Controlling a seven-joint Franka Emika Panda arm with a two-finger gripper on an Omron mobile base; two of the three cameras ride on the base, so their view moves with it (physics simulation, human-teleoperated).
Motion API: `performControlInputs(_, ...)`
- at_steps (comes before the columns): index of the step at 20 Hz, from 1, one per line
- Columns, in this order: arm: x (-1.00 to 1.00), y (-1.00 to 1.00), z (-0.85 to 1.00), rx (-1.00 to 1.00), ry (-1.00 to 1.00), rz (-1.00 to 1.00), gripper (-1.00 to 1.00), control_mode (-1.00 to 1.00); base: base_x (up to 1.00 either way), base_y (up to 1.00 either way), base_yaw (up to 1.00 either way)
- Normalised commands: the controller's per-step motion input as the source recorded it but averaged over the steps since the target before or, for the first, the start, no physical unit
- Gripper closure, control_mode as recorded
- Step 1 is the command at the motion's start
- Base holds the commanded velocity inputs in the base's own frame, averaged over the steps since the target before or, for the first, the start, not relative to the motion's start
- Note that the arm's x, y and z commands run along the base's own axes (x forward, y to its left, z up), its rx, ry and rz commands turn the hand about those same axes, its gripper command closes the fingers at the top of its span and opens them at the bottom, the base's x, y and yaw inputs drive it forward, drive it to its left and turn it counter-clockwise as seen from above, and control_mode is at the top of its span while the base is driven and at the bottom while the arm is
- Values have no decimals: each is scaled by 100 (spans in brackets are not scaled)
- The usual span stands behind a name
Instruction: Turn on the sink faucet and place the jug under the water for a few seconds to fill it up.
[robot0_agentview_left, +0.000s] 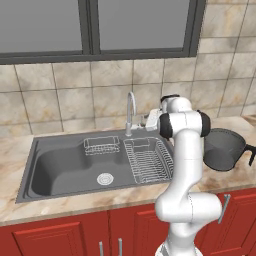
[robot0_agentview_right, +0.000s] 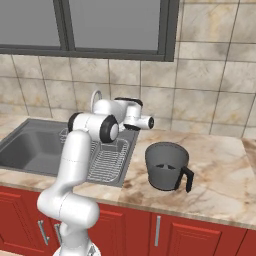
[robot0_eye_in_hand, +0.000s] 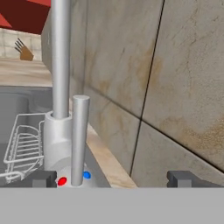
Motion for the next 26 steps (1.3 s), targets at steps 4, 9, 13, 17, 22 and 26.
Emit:
performControlInputs(4,0,16,4,0,-1,3,-100,-100,0,0,0)
performControlInputs(9,0,23,1,0,0,2,-100,-100,0,0,0)
performControlInputs(13,1,17,0,0,0,0,-100,-100,0,0,0)
performControlInputs(17,9,21,3,0,0,0,-100,-100,0,0,0)
performControlInputs(22,2,29,12,0,0,0,-100,-100,0,0,0)
performControlInputs(26,2,37,5,0,0,0,-100,-100,0,0,0)
